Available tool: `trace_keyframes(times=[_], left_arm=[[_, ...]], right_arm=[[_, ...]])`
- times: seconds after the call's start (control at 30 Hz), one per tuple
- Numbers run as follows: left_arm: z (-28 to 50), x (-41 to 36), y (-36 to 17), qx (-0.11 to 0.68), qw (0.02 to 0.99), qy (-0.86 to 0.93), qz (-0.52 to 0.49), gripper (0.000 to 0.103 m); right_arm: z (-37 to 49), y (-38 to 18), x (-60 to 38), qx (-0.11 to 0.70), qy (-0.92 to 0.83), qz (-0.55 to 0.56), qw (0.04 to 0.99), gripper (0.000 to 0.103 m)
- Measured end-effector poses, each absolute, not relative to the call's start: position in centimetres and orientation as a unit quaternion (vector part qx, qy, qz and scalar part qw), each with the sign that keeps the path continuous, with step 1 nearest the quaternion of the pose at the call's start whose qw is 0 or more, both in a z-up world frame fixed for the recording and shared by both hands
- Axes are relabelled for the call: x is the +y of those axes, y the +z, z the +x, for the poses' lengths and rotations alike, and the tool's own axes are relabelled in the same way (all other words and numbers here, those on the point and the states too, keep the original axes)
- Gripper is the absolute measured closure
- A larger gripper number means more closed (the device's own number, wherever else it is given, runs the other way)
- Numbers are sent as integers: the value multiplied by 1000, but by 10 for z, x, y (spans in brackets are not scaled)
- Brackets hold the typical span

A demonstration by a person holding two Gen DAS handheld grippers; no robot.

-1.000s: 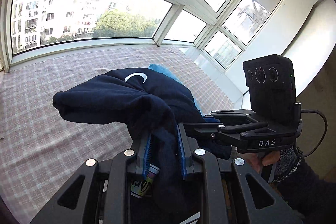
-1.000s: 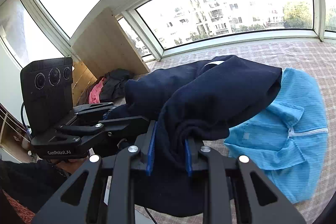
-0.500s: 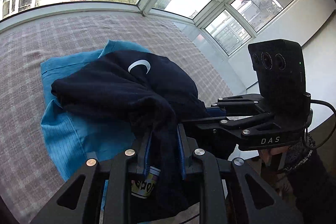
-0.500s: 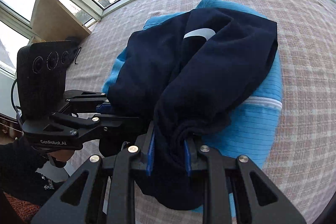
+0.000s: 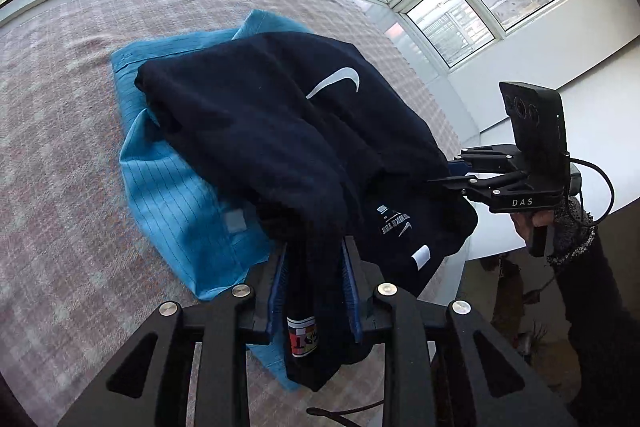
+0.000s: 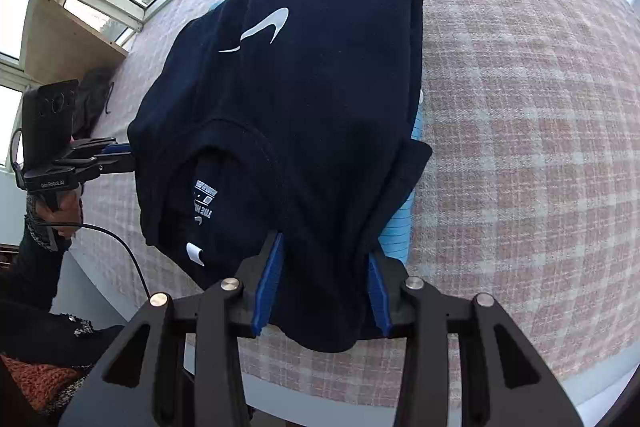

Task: Fold clothes
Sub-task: 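Carry the navy garment with both tools onto the folded light-blue shirt, then lower the navy garment onto the blue shirt and open both tools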

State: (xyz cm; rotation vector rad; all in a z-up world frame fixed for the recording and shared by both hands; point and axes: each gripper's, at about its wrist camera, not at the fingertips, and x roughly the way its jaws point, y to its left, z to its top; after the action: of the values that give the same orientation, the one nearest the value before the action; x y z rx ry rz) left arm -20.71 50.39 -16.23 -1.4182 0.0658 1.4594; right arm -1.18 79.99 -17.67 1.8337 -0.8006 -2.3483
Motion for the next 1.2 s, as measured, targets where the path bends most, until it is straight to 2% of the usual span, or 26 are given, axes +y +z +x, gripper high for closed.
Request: trace_keyframes(times=[0.1, 0.17, 0.2, 0.3, 0.4, 0.5, 0.63, 0.77, 0.83, 1.1, 1.17, 1.2], left_arm=[[-228, 484, -162, 0, 510, 606, -610, 80], [-247, 481, -148, 1, 502, 632, -590, 78], [-256, 479, -140, 2, 498, 645, -580, 73], [-285, 496, -131, 23, 485, 675, -555, 64], [-309, 529, -143, 53, 472, 688, -549, 64], [-318, 544, -158, 66, 464, 684, -559, 64], [-322, 551, -169, 79, 460, 682, -563, 61], [-326, 558, -181, 91, 456, 680, -566, 60], [-326, 559, -181, 101, 452, 685, -563, 56], [-323, 560, -174, 120, 450, 699, -543, 54], [-319, 564, -179, 119, 458, 691, -547, 59], [-317, 565, -179, 120, 462, 690, -544, 68]], right_arm=[[-14, -154, 815, -291, -782, 549, 47, 63], [-24, -141, 825, -283, -799, 529, 45, 54], [-35, -143, 832, -283, -804, 522, 41, 53], [-74, -154, 851, -281, -813, 510, 16, 53], [-92, -166, 860, -320, -790, 522, 38, 53], [-94, -156, 858, -275, -792, 545, 20, 53], [-116, -146, 880, -266, -827, 495, 5, 53], [-150, -174, 893, -269, -812, 518, 3, 53], [-160, -188, 891, -274, -800, 533, 10, 53], [-154, -183, 877, -247, -819, 516, 47, 53], [-151, -180, 872, -226, -828, 513, 38, 61], [-149, -178, 869, -215, -832, 511, 34, 68]])
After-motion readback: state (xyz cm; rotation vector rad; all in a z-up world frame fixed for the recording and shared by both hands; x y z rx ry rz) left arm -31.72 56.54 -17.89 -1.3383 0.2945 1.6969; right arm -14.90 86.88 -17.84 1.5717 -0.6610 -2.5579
